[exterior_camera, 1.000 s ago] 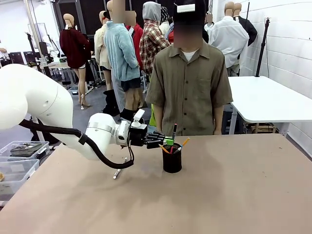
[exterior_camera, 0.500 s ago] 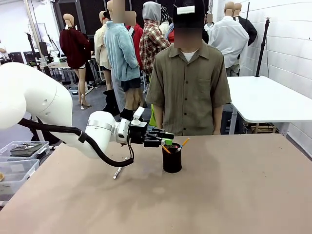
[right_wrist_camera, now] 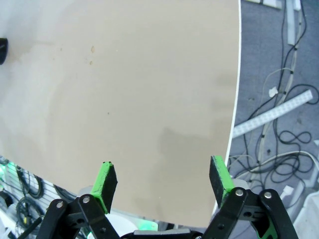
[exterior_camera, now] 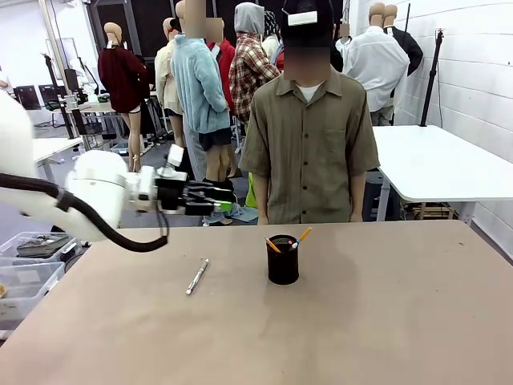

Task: Place the pens into the pen holder.
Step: Pick up a writing instrument from the table and place it into the Pen holder.

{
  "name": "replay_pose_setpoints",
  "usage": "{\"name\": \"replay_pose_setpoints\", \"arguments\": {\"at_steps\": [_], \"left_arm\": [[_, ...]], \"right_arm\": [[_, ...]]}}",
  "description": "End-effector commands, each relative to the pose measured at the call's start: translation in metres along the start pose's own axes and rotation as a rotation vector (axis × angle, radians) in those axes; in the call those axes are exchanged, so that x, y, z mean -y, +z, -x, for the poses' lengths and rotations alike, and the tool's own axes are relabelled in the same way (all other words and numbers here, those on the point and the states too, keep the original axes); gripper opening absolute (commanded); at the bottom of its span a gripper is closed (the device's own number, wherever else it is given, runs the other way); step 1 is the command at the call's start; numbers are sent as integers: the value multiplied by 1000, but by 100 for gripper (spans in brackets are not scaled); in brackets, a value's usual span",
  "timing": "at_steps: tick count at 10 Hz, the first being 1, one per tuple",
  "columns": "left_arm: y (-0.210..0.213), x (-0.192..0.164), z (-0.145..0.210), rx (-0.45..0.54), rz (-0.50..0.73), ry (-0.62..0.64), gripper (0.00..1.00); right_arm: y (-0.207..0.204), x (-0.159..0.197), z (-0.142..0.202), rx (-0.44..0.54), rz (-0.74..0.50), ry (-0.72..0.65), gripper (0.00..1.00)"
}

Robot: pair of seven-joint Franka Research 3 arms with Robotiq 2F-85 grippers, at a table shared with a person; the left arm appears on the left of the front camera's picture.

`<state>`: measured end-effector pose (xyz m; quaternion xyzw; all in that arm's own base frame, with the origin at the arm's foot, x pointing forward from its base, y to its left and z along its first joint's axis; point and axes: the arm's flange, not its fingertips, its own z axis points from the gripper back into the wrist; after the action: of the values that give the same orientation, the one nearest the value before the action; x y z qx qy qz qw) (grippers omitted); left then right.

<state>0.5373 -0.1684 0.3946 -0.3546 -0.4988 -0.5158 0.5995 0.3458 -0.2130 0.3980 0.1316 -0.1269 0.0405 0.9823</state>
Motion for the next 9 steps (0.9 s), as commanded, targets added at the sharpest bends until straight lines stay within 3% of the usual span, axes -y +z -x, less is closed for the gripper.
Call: {"name": "replay_pose_setpoints", "arguments": {"at_steps": [1, 5, 9], "left_arm": [[24, 43, -26, -164, -202, 63, 70], [53, 58, -42, -427, -427, 284, 70], [21, 55, -35, -608, -402, 409, 70]], "right_arm": [[-1, -2, 0, -20, 11, -6, 93], [-1, -2, 0, -20, 11, -6, 93], [-1, -2, 0, -20, 11, -6, 93]]}}
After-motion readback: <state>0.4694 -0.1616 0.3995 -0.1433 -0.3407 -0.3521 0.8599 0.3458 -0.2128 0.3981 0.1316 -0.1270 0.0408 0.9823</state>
